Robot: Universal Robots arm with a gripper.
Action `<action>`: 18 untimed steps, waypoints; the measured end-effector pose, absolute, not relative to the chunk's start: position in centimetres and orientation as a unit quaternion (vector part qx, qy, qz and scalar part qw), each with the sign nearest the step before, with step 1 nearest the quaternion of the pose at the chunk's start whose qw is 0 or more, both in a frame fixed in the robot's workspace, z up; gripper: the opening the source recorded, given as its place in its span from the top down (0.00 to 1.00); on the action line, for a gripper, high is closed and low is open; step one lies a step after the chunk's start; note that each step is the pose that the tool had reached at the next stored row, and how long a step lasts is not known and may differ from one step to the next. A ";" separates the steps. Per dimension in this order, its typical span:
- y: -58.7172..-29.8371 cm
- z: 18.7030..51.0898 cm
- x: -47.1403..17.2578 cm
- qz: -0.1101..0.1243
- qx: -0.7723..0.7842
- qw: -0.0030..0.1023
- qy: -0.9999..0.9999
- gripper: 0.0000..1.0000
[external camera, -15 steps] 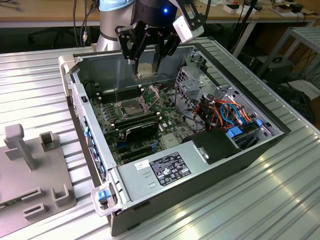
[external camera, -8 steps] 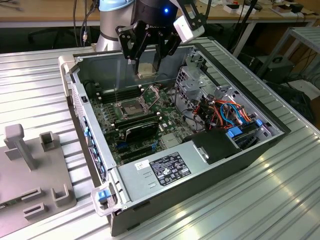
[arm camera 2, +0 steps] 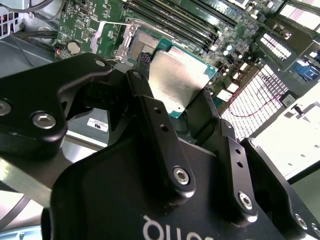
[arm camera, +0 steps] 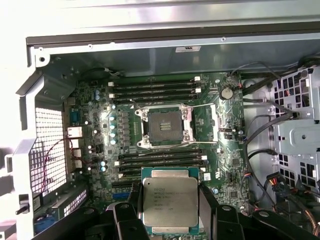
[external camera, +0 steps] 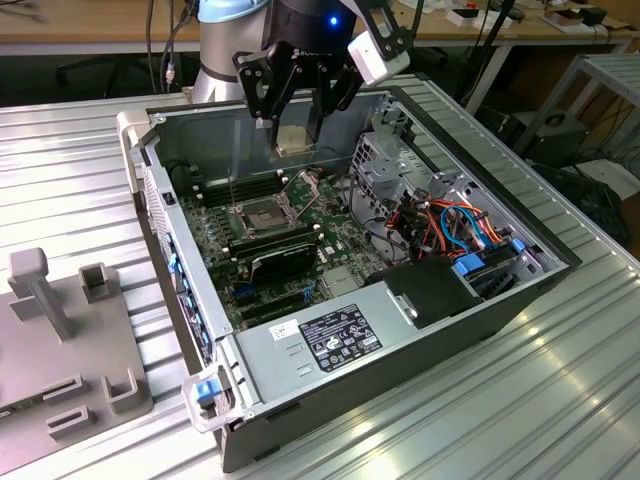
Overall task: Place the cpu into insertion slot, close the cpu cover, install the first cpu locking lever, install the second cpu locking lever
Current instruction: 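Place the cpu into insertion slot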
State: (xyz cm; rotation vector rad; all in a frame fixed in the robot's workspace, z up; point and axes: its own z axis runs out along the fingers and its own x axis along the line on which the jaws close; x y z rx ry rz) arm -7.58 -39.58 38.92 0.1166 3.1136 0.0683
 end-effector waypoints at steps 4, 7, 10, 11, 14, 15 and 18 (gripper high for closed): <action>-39.5 38.9 -7.5 0.022 0.037 0.012 0.999 0.45; -39.4 38.9 -7.3 0.022 0.037 0.012 0.999 0.45; -39.3 38.9 -7.2 0.022 0.037 0.012 0.999 0.45; -39.2 38.9 -7.1 0.022 0.037 0.012 0.999 0.45; -38.9 38.8 -7.1 0.022 0.037 0.013 0.999 0.45; -38.8 38.8 -7.1 0.022 0.037 0.012 0.999 0.45; -38.8 38.8 -7.1 0.022 0.037 0.012 0.999 0.45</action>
